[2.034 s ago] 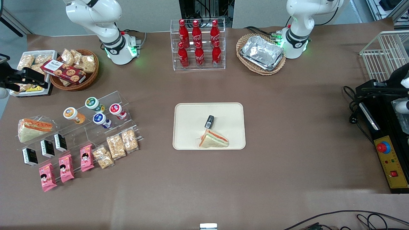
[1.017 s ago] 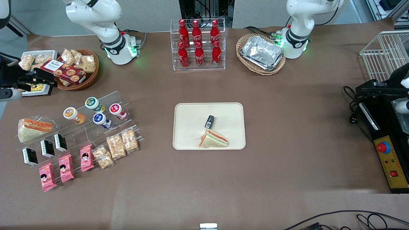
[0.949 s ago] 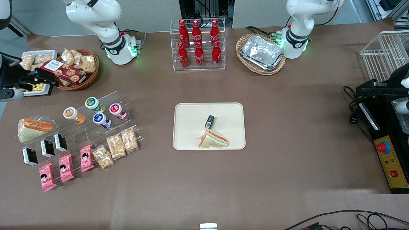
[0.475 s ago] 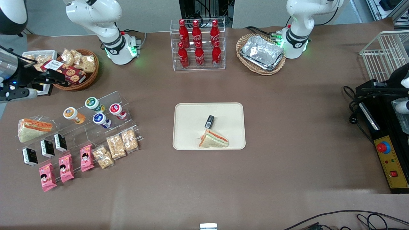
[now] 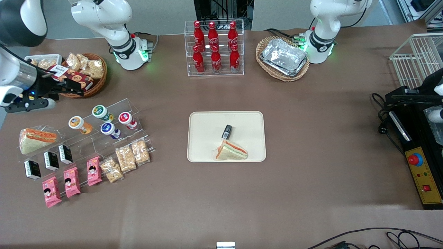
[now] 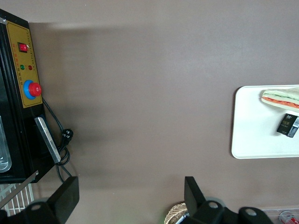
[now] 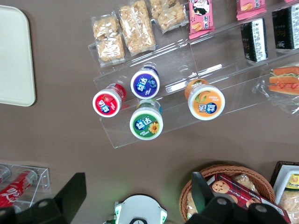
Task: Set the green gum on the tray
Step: 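Move the right gripper over the gum bottles on the acrylic stand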
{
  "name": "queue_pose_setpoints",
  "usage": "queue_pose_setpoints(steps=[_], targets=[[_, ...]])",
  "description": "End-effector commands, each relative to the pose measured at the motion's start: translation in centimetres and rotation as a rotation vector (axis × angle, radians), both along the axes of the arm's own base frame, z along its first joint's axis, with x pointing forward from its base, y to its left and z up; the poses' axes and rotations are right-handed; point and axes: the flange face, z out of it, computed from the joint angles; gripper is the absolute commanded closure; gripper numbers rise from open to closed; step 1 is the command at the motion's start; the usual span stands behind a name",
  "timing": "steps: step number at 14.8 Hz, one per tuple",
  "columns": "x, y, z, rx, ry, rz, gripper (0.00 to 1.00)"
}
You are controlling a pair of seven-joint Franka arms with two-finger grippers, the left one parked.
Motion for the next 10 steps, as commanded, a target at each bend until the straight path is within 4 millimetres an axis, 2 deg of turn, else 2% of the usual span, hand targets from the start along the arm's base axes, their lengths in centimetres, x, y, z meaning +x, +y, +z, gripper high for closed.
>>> queue_pose_setpoints(steps=[1,3,5,7,10], targets=[[-1.1,0.3,-1.9,0.016,-0.019,-0.003,0.00],[-1.1,0.3,-2.6,0.016,-0.022,-0.004,0.00],[-1.1,0.4,-4.2,0.015,-0.029,-0.005,0.00],[-1.3,1.4,-5.9,0.015,-0.032,0.015,0.00],[-1.5,1.9,-7.7,0.013,-0.015,0.025,0.00]])
